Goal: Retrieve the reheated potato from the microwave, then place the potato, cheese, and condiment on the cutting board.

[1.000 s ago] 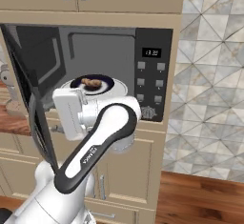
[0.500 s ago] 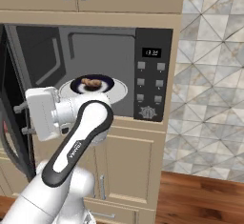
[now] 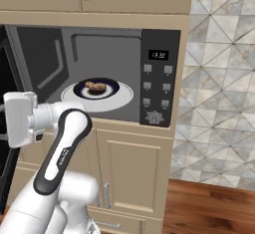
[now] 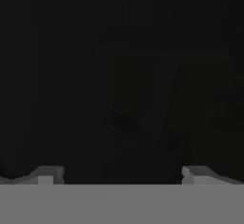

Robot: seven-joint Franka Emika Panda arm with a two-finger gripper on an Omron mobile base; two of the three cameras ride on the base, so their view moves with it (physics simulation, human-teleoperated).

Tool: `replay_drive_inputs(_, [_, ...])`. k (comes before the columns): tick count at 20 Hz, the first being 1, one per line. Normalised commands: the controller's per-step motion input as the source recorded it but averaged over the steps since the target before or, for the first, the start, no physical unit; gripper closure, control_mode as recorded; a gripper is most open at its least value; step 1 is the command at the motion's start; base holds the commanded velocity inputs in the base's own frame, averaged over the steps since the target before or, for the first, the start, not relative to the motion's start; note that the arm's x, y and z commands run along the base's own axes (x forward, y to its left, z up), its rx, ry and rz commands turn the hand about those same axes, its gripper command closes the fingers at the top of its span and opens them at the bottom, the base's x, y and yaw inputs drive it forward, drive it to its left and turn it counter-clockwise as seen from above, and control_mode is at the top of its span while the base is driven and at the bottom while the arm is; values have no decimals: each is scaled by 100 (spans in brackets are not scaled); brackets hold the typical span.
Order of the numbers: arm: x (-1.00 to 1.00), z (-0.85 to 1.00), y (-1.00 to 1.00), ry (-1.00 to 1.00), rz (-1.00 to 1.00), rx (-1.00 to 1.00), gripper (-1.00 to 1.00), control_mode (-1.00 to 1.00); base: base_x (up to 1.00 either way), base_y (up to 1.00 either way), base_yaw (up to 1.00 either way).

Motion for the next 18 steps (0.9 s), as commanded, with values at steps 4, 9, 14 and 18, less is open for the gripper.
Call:
replay_drive_inputs(4, [0, 0, 71, 10, 10, 14, -100, -100, 0, 0, 0])
replay_drive_inputs(9, [5, 6, 60, 6, 7, 10, -100, -100, 0, 0, 0])
replay_drive_inputs(14, [8, 4, 40, 8, 8, 1, -100, -100, 0, 0, 0])
replay_drive_inputs(18, [13, 13, 2, 4, 5, -1, -100, -100, 0, 0, 0])
